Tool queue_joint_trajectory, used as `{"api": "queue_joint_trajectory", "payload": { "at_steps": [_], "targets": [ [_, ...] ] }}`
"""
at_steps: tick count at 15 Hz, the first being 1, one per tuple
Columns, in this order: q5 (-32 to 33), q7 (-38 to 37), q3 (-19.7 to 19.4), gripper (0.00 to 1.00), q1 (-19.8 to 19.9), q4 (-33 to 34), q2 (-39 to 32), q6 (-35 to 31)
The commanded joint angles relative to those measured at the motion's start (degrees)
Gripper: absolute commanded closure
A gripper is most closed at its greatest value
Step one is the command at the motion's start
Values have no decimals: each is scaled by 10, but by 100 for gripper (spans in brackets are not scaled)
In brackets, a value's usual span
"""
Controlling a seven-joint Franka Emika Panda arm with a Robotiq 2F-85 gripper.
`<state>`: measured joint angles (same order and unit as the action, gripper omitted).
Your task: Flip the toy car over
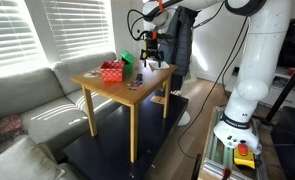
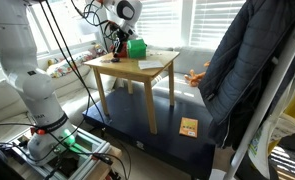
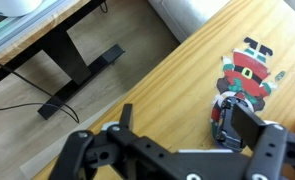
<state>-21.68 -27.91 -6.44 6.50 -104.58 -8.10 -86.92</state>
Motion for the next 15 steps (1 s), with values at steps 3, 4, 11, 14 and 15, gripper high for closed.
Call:
{"api": "queue_joint_trajectory", "payload": {
  "at_steps": [3, 4, 11, 14, 15],
  "targets": [
    [-64, -26, -5, 0, 6, 49, -61, 24],
    [-85, -28, -6, 0, 10, 59, -74, 29],
    [-190, -58, -10, 0, 28, 106, -153, 23],
    [-211, -68, -9, 0, 33, 121, -176, 28],
    [-216, -72, -9, 0, 34, 127, -183, 30]
  ]
}}
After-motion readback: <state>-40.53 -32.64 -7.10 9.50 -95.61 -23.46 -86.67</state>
